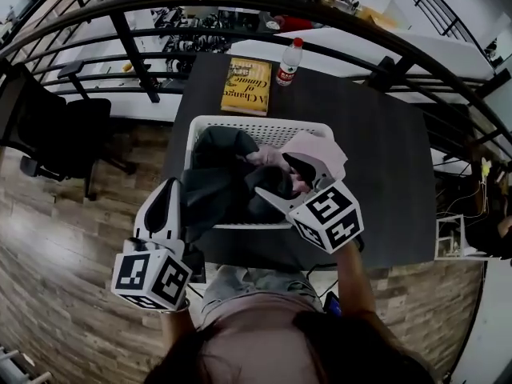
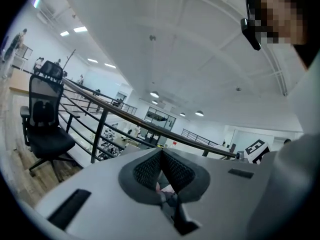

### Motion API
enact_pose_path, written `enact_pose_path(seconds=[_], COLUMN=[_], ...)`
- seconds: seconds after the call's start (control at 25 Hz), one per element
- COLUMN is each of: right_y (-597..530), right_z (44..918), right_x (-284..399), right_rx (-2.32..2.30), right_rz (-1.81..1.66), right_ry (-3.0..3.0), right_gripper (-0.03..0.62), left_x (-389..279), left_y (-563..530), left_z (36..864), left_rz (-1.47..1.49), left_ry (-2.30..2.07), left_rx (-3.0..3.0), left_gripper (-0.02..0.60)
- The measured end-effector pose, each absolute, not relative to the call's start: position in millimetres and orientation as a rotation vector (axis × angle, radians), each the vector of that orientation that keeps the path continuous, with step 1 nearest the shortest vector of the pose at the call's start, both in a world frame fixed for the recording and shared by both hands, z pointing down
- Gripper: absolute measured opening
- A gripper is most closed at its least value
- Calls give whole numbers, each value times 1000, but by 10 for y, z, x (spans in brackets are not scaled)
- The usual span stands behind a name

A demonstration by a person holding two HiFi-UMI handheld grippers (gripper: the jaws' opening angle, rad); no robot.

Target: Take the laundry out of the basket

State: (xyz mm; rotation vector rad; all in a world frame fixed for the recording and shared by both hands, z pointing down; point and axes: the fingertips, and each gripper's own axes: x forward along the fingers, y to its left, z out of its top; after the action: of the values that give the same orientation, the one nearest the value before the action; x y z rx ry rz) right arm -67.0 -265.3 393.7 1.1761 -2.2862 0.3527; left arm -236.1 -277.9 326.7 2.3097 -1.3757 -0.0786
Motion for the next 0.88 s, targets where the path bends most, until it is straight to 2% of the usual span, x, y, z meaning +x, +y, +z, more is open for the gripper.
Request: enact_pose_path(seconds=[0.88], right_y=[-2948], right_z=[4998], right_x=[-903], right_rx=[719], right_rz=[475], right_ry=[-2063], right_gripper=[379], left_x=[-2913], left_y=[-2918], left_z=[3750], left_rz=[-56], left_ry=[-1585], left_rx=[2065], left_gripper=[-2])
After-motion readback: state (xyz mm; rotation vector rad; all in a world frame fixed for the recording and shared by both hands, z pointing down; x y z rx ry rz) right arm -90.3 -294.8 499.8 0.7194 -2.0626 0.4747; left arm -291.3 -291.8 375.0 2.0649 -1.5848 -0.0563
